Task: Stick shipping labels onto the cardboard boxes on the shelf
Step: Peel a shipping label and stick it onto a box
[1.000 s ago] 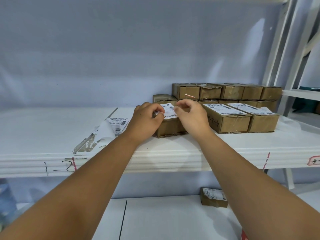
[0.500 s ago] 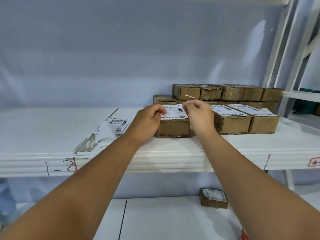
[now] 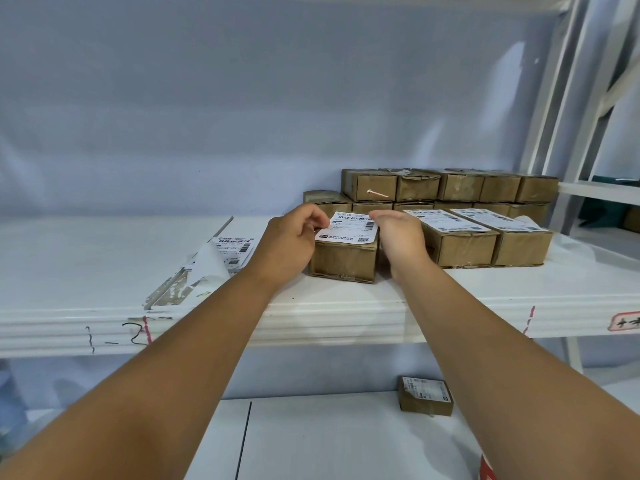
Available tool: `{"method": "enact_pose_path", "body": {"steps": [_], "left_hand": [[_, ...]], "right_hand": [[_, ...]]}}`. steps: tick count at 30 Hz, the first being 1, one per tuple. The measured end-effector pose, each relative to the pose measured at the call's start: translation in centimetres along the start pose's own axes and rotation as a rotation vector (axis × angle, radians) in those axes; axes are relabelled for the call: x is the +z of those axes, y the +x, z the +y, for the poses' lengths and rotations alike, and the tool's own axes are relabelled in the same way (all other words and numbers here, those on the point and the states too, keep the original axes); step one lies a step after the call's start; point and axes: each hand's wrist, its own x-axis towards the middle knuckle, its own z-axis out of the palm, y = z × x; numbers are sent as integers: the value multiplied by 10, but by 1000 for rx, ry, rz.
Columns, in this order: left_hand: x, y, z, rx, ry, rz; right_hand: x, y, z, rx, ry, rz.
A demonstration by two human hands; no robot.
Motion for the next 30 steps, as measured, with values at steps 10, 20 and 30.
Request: {"method": "enact_pose_path", "body": {"steps": [10, 20, 30], "left_hand": [[4, -5, 3, 112, 244, -172], [8, 0, -4, -9, 438, -27], [8, 2, -4, -49, 287, -32]], "right_hand": [[-1, -3, 0, 25, -26, -61], [-3, -20, -9, -68, -122, -322], [2, -10, 0, -81, -144, -201]]}}
